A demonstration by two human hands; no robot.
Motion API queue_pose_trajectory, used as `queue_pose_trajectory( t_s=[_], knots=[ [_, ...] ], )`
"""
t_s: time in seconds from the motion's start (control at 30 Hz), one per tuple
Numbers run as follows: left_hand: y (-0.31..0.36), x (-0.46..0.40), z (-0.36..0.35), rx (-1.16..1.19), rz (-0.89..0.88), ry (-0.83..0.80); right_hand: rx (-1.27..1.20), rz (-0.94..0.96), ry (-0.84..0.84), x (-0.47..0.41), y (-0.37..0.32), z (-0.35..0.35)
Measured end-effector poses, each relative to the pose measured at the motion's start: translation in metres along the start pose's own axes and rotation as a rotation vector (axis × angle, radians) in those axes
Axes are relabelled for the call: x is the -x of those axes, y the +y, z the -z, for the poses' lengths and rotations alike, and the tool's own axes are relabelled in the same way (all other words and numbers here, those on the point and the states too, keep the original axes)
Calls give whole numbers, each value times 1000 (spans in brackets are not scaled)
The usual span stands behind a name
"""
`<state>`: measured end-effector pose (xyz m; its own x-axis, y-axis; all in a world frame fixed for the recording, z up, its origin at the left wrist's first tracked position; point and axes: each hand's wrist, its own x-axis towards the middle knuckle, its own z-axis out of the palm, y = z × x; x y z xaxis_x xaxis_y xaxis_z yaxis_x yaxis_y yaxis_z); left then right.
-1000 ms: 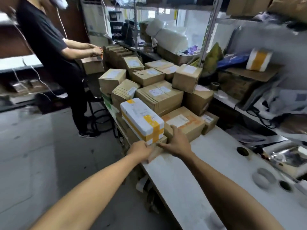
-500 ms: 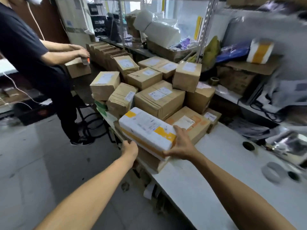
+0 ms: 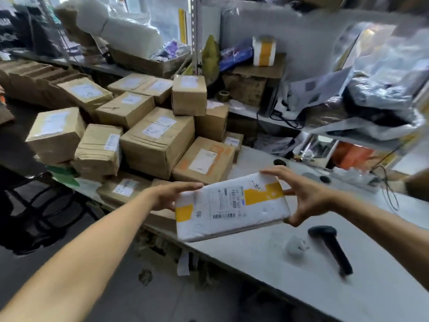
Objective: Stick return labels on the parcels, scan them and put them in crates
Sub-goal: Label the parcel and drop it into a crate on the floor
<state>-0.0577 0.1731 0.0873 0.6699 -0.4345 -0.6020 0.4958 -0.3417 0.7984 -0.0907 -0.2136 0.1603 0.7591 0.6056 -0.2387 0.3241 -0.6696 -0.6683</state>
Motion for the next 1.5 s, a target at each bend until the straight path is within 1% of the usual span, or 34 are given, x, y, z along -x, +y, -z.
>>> queue_pose_trajectory(
  t_s=[0.03,0.1,0.2,0.27,0.3,0.37,0.4,0.43,0.5,0.57,0.6,0.67,0.7,0.73,0.77,0.83,0.93,1.0,1.1,1.17,1.27,1.37,1.5],
  knots=[
    [5,-7,-7,-74,27,-89,22,1,0,6,3,5],
    [12,-21,-19,-97,60,-219,51,3,50,16,14,12],
    [13,-43,-40,-4,64,-249,30,-75,250,28,45,22],
    [11,-61,-57,28,30,-216,-76,-180,430,33,67,25],
    [12,-70,-68,49,21,-186,-198,-252,508,33,75,23],
    [17,-87,-90,81,17,-128,-502,-406,584,29,94,13],
    [20,-96,-102,101,13,-108,-580,-466,590,27,105,6],
    [23,-104,-112,135,8,-81,-584,-514,593,26,117,0],
    [30,-118,-130,204,8,-15,-499,-587,641,30,144,-13],
    [35,-130,-145,222,19,9,-387,-758,719,45,172,-23],
    [36,-136,-152,230,25,7,-342,-874,721,55,186,-32],
    [36,-150,-165,279,39,13,-319,-1095,598,73,207,-52],
    [35,-157,-171,316,53,29,-346,-1147,519,80,216,-64],
    [35,-162,-178,346,65,48,-380,-1160,453,83,224,-75],
    [35,-168,-184,361,72,71,-413,-1154,399,85,228,-84],
    [34,-177,-198,360,82,108,-414,-1105,350,84,236,-98],
    [34,-188,-212,374,65,175,-418,-1058,358,81,239,-106],
    [34,-192,-217,395,47,209,-514,-1071,361,79,238,-109],
    [34,-197,-217,439,11,254,-745,-1087,447,73,230,-102],
    [36,-199,-215,428,-3,291,-822,-1010,547,67,220,-80],
    [37,-204,-213,403,-18,346,-940,-810,660,64,188,-27],
    [39,-210,-212,424,-10,392,-985,-626,669,73,147,27],
    [34,-218,-207,474,31,417,-999,-550,628,95,109,64]
  ],
)
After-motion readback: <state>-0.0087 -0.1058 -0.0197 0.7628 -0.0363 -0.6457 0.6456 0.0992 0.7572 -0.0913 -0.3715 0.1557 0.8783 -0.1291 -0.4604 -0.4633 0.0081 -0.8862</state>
